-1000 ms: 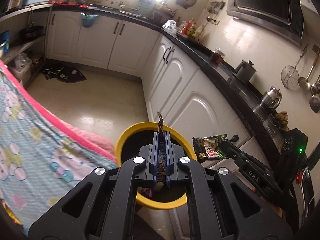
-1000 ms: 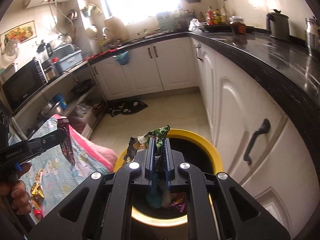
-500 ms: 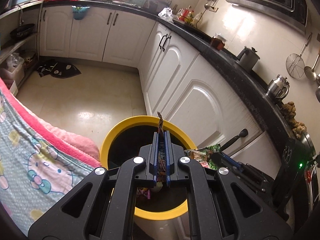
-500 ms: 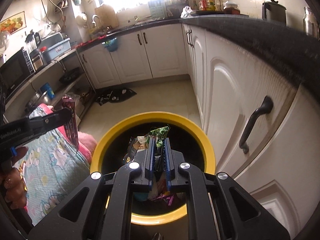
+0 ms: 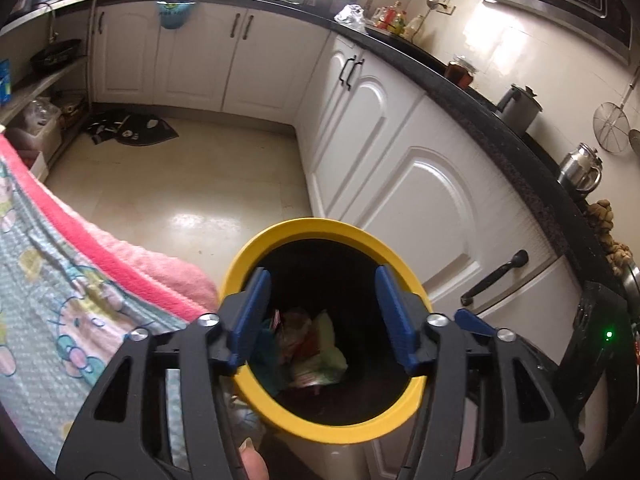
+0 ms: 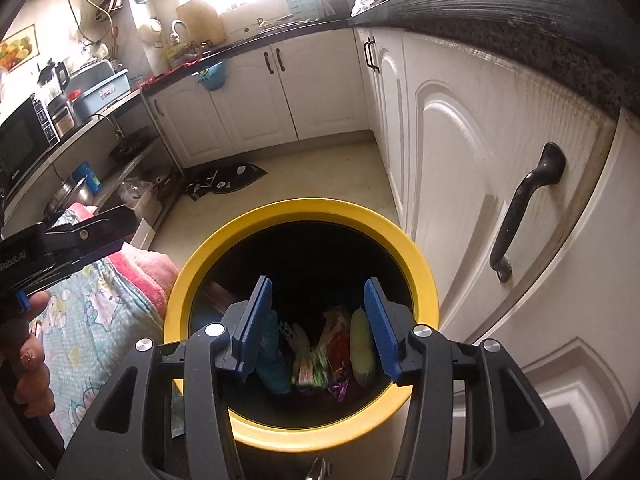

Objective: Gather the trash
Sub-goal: 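Move both open tools back toward the red tube and yellow box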

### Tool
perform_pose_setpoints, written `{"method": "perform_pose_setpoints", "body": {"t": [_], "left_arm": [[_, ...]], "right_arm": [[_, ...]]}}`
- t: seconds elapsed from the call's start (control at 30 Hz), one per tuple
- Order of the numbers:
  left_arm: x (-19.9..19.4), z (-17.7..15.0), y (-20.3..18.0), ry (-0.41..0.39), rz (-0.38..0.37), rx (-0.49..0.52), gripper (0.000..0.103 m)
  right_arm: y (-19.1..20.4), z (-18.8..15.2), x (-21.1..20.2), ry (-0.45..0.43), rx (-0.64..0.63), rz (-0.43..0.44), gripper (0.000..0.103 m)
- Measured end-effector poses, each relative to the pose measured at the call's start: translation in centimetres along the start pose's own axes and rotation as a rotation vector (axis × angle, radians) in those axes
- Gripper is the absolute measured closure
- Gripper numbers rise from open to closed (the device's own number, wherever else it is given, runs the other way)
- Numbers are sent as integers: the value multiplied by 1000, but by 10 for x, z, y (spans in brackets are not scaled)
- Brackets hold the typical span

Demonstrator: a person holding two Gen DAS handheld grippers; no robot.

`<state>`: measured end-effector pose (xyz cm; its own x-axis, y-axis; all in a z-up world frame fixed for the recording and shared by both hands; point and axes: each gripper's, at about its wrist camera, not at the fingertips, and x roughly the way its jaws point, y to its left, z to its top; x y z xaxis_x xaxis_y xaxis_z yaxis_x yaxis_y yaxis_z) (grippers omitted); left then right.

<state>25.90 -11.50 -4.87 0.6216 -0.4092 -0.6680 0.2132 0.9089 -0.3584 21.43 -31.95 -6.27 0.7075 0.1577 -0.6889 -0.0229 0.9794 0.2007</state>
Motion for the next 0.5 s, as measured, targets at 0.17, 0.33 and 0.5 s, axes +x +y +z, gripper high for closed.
{"method": "perform_pose_setpoints", "body": {"t": [0.17, 0.33, 0.5], "left_arm": [[-22, -1, 15, -40, 54, -4, 19], [-47, -4, 31, -80, 121, 1, 11], [-77, -8, 56, -117, 189, -22, 11]], "right_arm": [[11, 1, -6, -10, -21, 24, 49], [29, 2, -18, -29, -50, 73, 41], [60, 1, -32, -42, -101, 146, 37]]}}
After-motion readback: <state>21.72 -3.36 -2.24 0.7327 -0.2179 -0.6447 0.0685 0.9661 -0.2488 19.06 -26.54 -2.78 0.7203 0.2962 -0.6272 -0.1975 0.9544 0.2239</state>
